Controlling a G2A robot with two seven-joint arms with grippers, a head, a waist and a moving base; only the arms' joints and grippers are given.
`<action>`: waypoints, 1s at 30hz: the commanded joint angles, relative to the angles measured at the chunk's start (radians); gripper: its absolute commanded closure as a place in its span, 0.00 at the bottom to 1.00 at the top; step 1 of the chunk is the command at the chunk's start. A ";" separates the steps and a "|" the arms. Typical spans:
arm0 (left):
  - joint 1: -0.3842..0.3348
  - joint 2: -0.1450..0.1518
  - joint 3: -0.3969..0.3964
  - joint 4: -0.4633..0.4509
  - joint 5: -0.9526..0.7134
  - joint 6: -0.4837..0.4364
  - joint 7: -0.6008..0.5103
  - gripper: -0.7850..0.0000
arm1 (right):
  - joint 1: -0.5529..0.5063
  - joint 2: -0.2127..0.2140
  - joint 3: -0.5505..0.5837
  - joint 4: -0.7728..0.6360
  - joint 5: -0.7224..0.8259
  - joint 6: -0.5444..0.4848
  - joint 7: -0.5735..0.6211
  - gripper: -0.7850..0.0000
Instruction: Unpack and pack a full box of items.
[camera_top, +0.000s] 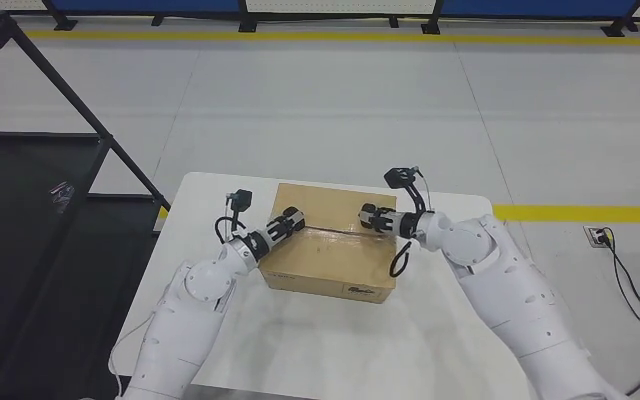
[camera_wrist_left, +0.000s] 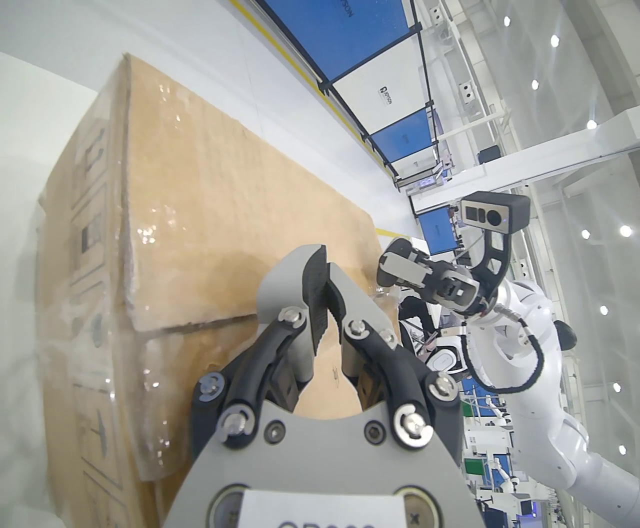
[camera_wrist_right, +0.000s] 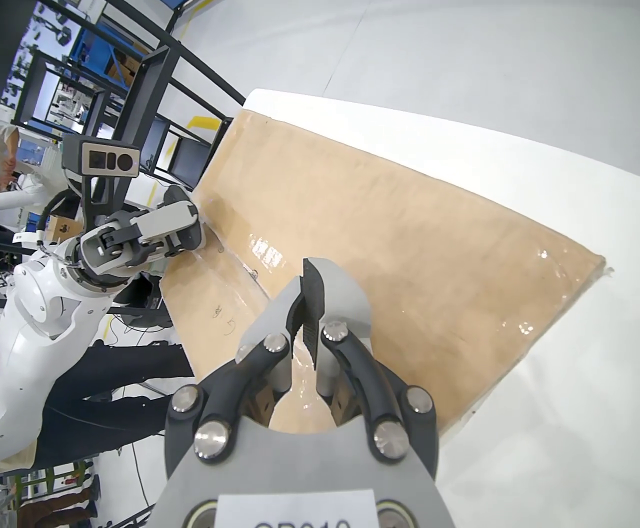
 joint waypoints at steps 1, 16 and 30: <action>-0.007 -0.001 0.006 0.011 0.000 -0.002 0.005 1.00 | -0.021 0.005 0.016 -0.028 -0.012 -0.008 -0.032 1.00; 0.007 0.003 -0.004 -0.022 -0.031 -0.037 0.024 1.00 | -0.035 -0.013 -0.045 -0.086 0.048 0.020 0.036 1.00; 0.026 0.013 -0.027 -0.046 -0.035 -0.053 0.034 1.00 | 0.040 -0.034 -0.078 0.014 0.106 0.057 0.171 1.00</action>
